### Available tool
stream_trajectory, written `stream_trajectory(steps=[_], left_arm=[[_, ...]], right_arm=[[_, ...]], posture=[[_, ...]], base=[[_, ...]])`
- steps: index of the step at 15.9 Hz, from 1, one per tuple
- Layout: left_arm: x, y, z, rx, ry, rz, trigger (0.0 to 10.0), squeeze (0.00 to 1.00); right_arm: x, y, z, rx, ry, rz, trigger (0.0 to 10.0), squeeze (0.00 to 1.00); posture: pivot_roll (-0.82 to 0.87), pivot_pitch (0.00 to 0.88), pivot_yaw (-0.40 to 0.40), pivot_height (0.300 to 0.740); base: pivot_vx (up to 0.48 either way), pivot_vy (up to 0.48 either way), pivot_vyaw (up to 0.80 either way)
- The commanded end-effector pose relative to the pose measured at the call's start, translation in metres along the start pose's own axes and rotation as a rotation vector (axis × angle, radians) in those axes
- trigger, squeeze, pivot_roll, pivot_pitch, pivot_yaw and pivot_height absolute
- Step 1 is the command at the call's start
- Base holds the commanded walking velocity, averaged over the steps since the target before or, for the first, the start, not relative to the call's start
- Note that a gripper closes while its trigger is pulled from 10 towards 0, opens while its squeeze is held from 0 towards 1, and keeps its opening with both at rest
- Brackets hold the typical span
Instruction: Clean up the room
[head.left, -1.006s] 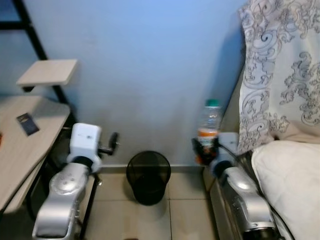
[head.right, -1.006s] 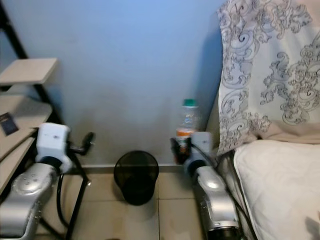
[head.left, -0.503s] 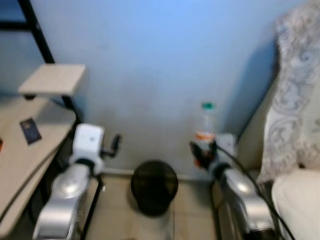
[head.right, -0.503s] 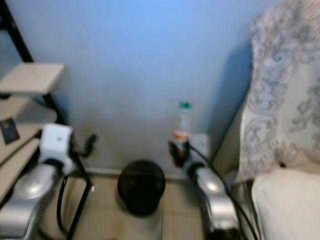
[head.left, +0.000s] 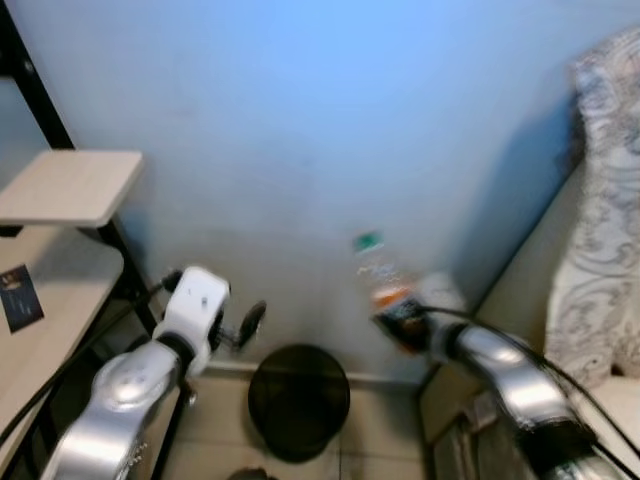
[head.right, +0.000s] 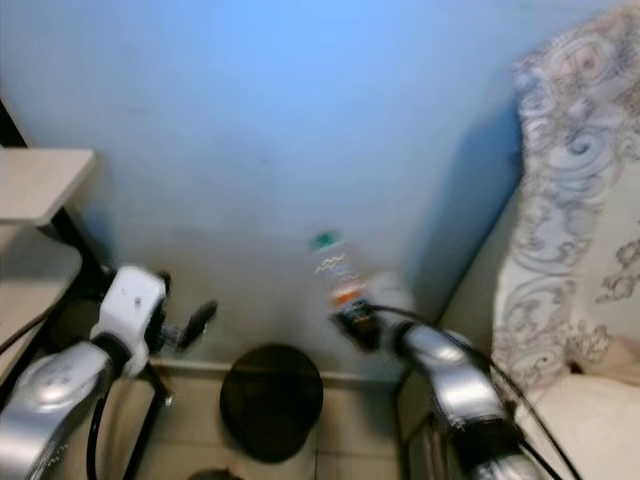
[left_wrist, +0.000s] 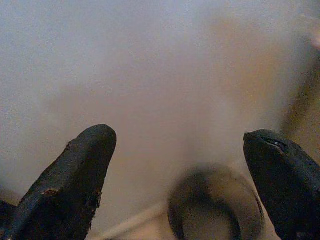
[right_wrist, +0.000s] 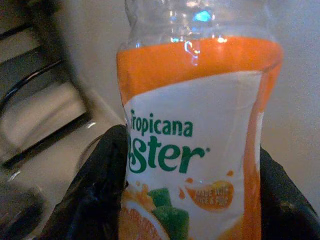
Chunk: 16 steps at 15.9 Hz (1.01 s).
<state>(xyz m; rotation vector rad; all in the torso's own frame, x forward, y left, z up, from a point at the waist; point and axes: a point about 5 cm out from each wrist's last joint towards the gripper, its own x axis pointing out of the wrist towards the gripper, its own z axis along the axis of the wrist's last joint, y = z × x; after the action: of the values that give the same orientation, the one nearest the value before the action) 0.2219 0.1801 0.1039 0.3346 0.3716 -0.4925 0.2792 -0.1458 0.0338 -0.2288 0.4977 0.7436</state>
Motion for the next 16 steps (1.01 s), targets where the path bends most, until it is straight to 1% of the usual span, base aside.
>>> stream_trajectory(steps=[1,2,3,4,6,7,9,10,11,13,14,15,16], left_arm=[[0.0,-0.006,0.0,0.047,0.014,-0.1,10.0,0.0],[-0.002,-0.006,-0.004,0.089,0.044,-0.152,10.0,0.0],[-0.002,-0.005,-0.005,0.121,0.058,-0.185,10.0,0.0],[-0.003,-0.005,-0.006,0.149,0.073,-0.231,10.0,0.0],[-0.003,-0.007,-0.004,0.178,0.07,-0.311,10.0,0.0],[-0.003,-0.008,-0.004,0.186,0.068,-0.32,10.0,0.0],[-0.003,-0.009,-0.001,0.189,0.063,-0.354,10.0,0.0],[-0.003,-0.009,-0.001,0.191,0.063,-0.36,10.0,0.0],[-0.002,-0.008,0.0,0.198,0.061,-0.368,10.0,0.0],[0.0,-0.008,0.002,0.206,0.056,-0.372,10.0,0.0],[0.0,-0.007,0.003,0.208,0.055,-0.376,10.0,0.0],[0.001,-0.007,0.003,0.21,0.054,-0.376,10.0,0.0],[0.001,-0.006,0.003,0.211,0.055,-0.376,10.0,0.0]], right_arm=[[0.002,-0.002,-0.01,-0.051,0.064,0.027,10.0,0.0],[0.01,0.001,-0.012,-0.083,0.094,0.044,10.0,0.0],[0.015,0.004,-0.012,-0.094,0.111,0.046,10.0,0.0],[0.025,0.008,-0.012,-0.099,0.135,0.042,10.0,0.0],[0.043,0.017,-0.01,-0.058,0.175,0.007,10.0,0.0],[0.044,0.019,-0.01,-0.051,0.178,0.0,10.0,0.0],[0.053,0.022,-0.009,-0.038,0.205,-0.055,10.0,0.0],[0.054,0.022,-0.009,-0.034,0.211,-0.071,10.0,0.0],[0.058,0.023,-0.005,-0.01,0.206,-0.107,10.0,0.0],[0.061,0.023,0.001,0.002,0.19,-0.138,10.0,0.0],[0.064,0.023,0.007,0.024,0.164,-0.159,10.0,0.0],[0.065,0.023,0.01,0.034,0.151,-0.166,10.0,0.2],[0.066,0.023,0.013,0.036,0.138,-0.176,10.0,0.55]], posture=[[0.07,0.021,-0.01,0.74],[0.07,0.026,-0.016,0.74],[0.07,0.029,-0.014,0.74],[0.07,0.035,-0.014,0.74],[0.07,0.04,-0.014,0.74],[0.07,0.04,-0.014,0.74],[0.07,0.045,-0.011,0.74],[0.07,0.045,-0.01,0.74],[0.06,0.049,-0.006,0.74],[0.06,0.051,-0.004,0.74],[0.06,0.054,-0.002,0.74],[0.06,0.054,-0.002,0.74],[0.06,0.055,-0.003,0.74]], base=[[0.0,0.0,0.0],[0.0,0.0,0.0],[0.0,0.0,0.0],[0.0,0.0,0.0],[0.0,0.0,0.0],[0.0,0.0,0.0],[0.0,0.0,0.0],[0.0,0.0,0.0],[0.0,0.0,0.0],[0.0,0.0,0.0],[0.0,0.0,0.0],[0.0,0.0,0.0],[0.0,0.0,0.0]])
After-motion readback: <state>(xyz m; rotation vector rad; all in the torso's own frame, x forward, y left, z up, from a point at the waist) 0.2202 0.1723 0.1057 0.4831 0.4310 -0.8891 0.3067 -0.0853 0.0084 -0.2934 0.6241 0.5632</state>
